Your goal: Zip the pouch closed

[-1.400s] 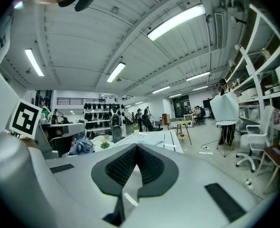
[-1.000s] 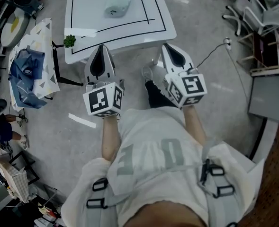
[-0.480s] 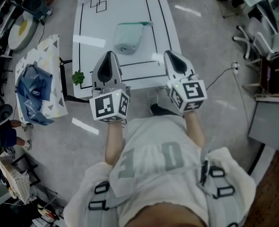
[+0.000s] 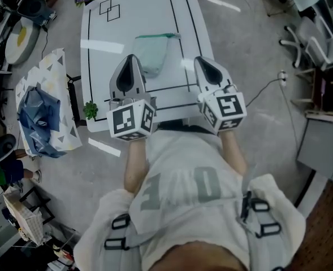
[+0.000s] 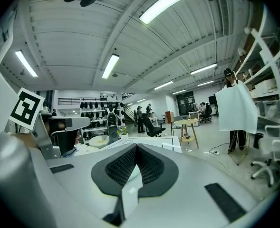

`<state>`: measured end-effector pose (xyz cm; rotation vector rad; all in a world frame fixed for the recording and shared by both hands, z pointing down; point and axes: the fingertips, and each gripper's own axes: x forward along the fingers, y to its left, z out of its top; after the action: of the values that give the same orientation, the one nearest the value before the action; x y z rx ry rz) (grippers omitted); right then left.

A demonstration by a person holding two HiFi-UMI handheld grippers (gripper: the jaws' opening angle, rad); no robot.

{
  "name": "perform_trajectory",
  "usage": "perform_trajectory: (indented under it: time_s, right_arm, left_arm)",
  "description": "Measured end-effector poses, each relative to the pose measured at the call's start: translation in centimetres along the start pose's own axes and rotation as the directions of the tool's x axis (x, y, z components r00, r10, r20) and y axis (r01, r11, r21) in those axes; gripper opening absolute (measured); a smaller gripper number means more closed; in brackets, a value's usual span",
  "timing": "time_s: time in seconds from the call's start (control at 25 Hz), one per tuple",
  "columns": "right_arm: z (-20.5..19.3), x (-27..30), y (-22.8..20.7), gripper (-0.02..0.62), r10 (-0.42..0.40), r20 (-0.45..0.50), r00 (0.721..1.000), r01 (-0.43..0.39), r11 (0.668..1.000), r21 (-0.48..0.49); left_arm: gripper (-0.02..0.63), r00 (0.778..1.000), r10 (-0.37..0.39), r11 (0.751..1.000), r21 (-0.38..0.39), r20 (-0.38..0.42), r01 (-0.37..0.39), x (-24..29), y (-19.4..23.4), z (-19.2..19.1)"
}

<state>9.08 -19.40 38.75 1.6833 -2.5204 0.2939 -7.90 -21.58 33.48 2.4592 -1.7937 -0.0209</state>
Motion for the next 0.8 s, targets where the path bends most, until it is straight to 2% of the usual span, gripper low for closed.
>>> perform_trajectory:
  time_s: [0.24, 0.8]
  right_arm:
    - [0.7, 1.6, -1.0, 0.006, -0.007, 0.012, 1.0, 0.007, 1.0, -0.011]
    - [0.0, 4.3, -0.9, 0.008, 0.038, 0.002, 0.999, -0.038, 0.999, -0.015]
  left_arm:
    - [0.008, 1.0, -0.01, 1.0, -0.002, 0.002, 0.01, 2.1, 0.1, 0.0]
    - [0.008, 0.999, 0.039, 0.999, 0.006, 0.012, -0.039, 2.7, 1.8, -0.1]
